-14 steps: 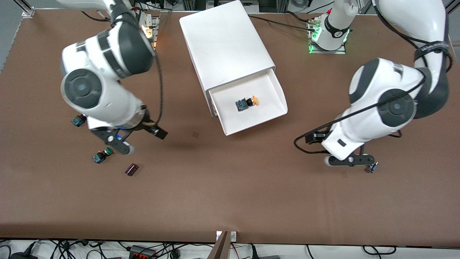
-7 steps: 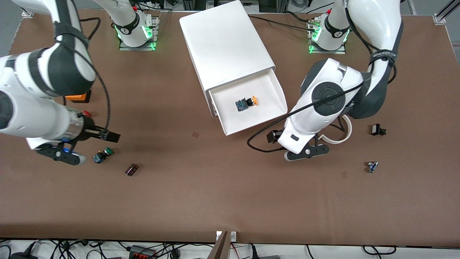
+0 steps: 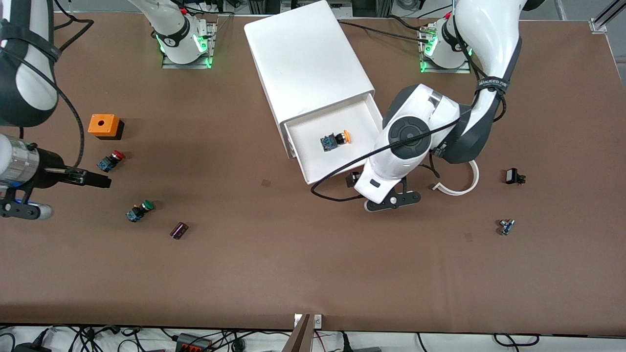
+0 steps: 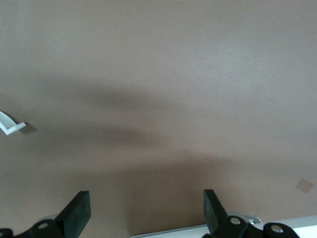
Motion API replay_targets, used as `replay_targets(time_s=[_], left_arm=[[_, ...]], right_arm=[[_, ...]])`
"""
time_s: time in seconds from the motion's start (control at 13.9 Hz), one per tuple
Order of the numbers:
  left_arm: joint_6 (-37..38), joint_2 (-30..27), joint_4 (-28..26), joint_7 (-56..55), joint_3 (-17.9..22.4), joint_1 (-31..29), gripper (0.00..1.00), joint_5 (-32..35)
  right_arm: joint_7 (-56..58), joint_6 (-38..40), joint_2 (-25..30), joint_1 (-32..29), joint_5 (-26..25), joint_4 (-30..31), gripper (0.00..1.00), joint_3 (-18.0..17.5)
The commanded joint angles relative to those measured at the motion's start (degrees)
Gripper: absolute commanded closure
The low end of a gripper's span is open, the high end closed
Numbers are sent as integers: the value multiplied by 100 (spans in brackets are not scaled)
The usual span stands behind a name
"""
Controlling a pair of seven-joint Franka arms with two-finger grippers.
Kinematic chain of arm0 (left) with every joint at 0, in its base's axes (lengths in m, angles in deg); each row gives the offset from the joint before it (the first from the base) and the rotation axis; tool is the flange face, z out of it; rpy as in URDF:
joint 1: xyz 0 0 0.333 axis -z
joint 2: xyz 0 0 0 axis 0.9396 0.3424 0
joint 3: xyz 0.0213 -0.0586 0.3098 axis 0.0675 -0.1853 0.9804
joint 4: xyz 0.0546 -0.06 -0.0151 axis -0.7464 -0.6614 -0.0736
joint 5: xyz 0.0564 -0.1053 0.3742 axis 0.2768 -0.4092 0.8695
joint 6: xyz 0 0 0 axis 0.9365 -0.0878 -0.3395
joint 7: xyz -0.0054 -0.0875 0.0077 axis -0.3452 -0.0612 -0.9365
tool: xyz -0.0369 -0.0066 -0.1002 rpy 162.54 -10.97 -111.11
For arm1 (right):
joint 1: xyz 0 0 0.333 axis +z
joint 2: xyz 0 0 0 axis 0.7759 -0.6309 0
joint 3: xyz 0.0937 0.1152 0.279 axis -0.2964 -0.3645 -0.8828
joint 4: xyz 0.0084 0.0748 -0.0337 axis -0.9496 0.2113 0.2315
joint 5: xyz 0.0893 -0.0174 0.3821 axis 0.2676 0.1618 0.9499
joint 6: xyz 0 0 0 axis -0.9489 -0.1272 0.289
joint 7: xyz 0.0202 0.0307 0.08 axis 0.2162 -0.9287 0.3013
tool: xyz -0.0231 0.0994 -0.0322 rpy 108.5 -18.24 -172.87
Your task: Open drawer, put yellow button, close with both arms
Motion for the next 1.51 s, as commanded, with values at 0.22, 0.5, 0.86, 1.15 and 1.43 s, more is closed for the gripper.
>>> replay_targets(time_s=[0.22,0.5,0.86,1.15,1.43], left_arm=[[-455,-15,-351,-252,38,142,0,33],[-377,-85,-509,-427,-32,151,0,-55],[-377,-269,-790,-1219,-428,63,0,-55],[-377,-445,-1115,-1210,-499,45,0,-221],[-368,-594,-1335,-1201,-516,45,0,-599]], right_arm=[[599,-32,745,-300,2,286,0,50],[1375,-110,1298,-450,-68,758,0,50],[1322,-586,1739,-424,-147,1508,0,50],[1313,-1312,2511,-406,-200,2770,0,24],[1357,-1377,2672,-415,-227,2985,0,6]])
